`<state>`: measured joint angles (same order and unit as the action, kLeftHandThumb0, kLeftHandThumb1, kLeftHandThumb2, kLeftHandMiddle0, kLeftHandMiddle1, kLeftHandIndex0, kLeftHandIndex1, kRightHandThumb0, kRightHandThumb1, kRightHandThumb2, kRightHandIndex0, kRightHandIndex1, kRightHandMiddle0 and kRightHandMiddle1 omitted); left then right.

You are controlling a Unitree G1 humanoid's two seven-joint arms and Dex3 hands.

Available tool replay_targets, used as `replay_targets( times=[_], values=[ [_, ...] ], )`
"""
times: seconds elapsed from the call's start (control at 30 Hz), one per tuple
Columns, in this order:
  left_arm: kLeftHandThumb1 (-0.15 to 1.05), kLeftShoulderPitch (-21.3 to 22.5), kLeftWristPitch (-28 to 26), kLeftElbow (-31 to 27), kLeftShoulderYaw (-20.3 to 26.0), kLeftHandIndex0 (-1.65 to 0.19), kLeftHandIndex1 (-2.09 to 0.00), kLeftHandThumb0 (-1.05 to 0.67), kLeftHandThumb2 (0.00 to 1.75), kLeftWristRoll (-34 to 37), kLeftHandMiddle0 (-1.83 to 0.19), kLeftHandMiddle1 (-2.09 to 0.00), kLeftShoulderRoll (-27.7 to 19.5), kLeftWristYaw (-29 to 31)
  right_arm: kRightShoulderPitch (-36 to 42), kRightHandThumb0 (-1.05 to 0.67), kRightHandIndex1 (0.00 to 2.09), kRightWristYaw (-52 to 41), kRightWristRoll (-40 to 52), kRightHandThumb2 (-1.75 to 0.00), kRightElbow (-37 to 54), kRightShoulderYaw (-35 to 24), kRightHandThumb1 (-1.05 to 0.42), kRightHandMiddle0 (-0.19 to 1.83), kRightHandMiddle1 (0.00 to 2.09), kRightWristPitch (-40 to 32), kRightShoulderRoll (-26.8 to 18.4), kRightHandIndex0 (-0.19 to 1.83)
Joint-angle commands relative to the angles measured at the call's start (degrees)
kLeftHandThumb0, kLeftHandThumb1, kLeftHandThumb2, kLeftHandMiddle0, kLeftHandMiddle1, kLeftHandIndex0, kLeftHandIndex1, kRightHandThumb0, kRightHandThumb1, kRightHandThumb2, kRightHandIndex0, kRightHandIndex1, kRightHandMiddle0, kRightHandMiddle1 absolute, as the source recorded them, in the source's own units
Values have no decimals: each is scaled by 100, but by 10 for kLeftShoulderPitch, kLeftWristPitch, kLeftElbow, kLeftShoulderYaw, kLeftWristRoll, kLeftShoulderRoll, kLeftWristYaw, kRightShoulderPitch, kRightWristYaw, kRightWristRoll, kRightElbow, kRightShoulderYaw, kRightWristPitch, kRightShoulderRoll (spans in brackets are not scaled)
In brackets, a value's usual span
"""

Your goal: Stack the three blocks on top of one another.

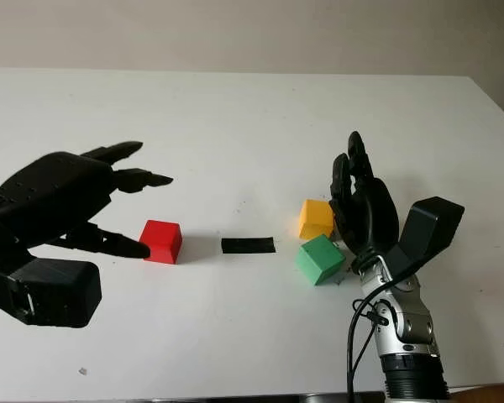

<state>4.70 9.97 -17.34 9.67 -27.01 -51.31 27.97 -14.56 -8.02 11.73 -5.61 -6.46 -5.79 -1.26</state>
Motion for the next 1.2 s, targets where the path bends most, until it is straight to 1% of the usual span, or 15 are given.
replay_targets(
  times=[0.0,0.23,0.33,0.4,0.5,0.6,0.73,0.93,0.97,1.03,1.07,1.17],
  values=[
    [96,-11,-3,-13,-3,-38,-16,-87,5,2,-9,-5,4,5,2,-65,0,-1,4,-62,12,-2,-105,-19,0,2,-4,-19],
    [95,-33,-17,-33,-14,-35,-13,-89,5,-7,-8,-5,4,22,4,-64,0,-6,4,-62,16,-3,-105,-19,0,0,-6,-19],
    [96,-38,-26,-44,-22,-33,-11,-89,5,-41,-6,-4,4,17,5,-64,0,-7,4,-62,15,-3,-105,-19,0,1,-7,-19],
    [98,-41,-34,-50,-31,-34,-11,-89,6,-91,-6,-5,11,-7,5,-64,0,-9,5,-62,16,-2,-105,-19,0,0,-7,-19],
    [95,-39,-41,-49,-44,-40,-13,-82,5,-163,-10,-6,28,-56,6,-64,0,-9,5,-62,16,-2,-105,-19,0,1,-7,-19],
    [97,-33,-38,-36,-58,-44,-15,-80,6,-204,-12,-7,38,-89,6,-64,0,-10,5,-62,14,-3,-105,-19,0,3,-7,-19],
    [98,-25,-43,-30,-71,-46,-17,-81,6,-229,-12,-6,46,-93,6,-63,0,-11,4,-63,15,-2,-105,-19,0,1,-8,-19],
    [97,-18,-27,-2,-82,-49,-22,-82,6,-238,-15,-7,50,-124,6,-64,0,-11,1,-62,13,-1,-105,-19,0,6,-9,-19],
    [98,-17,-24,2,-82,-46,-31,-83,6,-232,-16,-6,51,-125,6,-64,0,-10,2,-62,13,-1,-105,-19,0,6,-8,-19],
    [99,-17,-18,6,-81,-27,-66,-83,5,-208,-15,-5,51,-114,6,-64,0,-7,3,-62,13,-2,-105,-19,0,6,-6,-19],
    [99,-17,-17,5,-80,-21,-77,-83,5,-192,-15,-5,50,-100,6,-64,0,-8,3,-61,13,-2,-105,-19,0,6,-6,-19],
    [98,-17,-22,1,-80,-16,-86,-82,5,-168,-15,-5,48,-73,6,-63,0,-9,7,-61,12,-4,-105,-19,0,5,-6,-19]
  ],
)
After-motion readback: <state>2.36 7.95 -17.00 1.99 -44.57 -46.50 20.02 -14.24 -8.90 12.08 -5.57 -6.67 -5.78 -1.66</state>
